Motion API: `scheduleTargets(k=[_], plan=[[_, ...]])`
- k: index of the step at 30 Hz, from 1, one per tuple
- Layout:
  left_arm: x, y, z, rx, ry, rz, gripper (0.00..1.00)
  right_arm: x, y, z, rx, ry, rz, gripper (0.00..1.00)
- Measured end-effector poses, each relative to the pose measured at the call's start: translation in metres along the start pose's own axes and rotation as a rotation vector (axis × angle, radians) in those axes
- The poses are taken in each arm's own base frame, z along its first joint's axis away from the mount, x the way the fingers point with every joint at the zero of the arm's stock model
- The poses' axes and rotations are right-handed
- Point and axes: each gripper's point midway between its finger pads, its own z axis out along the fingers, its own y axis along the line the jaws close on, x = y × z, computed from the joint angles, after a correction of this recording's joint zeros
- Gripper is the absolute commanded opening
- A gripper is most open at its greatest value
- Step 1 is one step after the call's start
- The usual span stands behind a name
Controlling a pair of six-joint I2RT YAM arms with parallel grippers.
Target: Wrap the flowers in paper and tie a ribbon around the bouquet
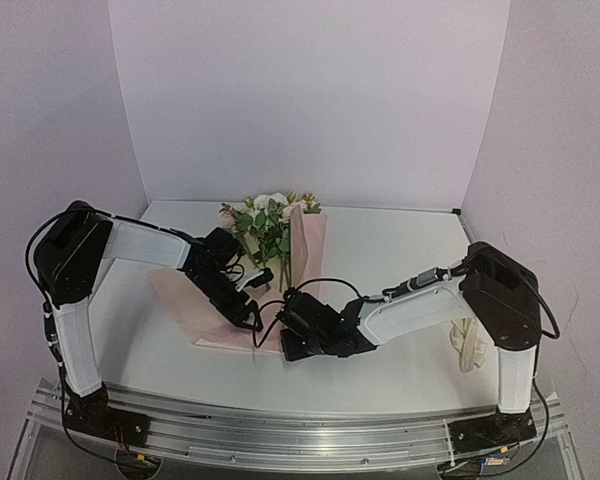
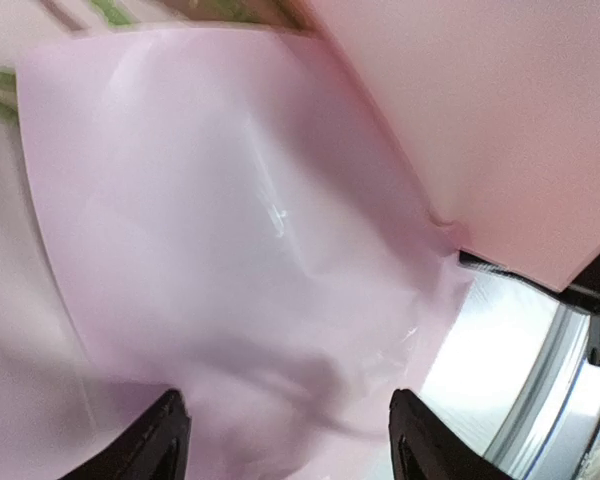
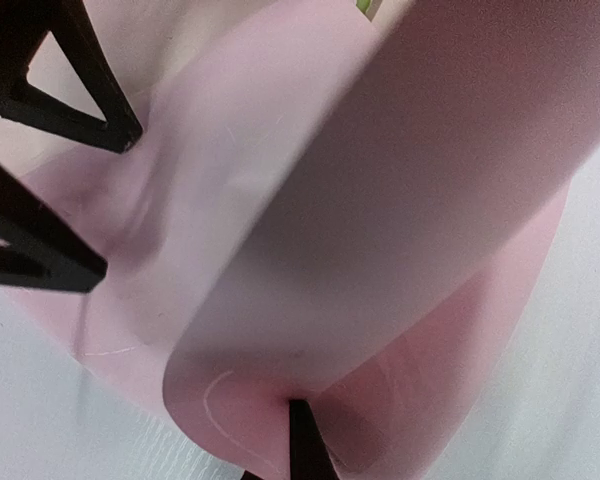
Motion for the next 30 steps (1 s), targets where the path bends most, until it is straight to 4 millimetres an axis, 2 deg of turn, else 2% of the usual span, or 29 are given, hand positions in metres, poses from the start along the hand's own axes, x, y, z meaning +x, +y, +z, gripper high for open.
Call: scheduleTargets(k=[7,11,14,18,23,30], plan=[[-0.002,0.023,-0.009,-0.07,-0.028,-0.037,0.66,0.0,0.0,-0.002,0.014,0.018,-0.05,0.0],[0.002,0.032,-0.013,-0.09,-0.041,-0.058,0.58,-0.003,0.001,-0.003,0.034,0.04,-0.107,0.0],[0.007,0.034,-0.014,-0.097,-0.066,-0.058,0.57,-0.008,0.006,-0.001,0.066,0.05,-0.192,0.0],[0.005,0.034,-0.016,-0.074,-0.089,-0.071,0.64,-0.01,0.02,0.007,0.102,0.071,-0.342,0.0],[0.0,0.033,-0.028,0.023,-0.106,-0.149,0.74,-0.004,0.023,0.016,0.146,0.108,-0.454,0.0],[-0.044,0.048,-0.09,0.161,-0.26,-0.247,0.93,-0.003,0.024,0.015,0.152,0.127,-0.477,0.0]])
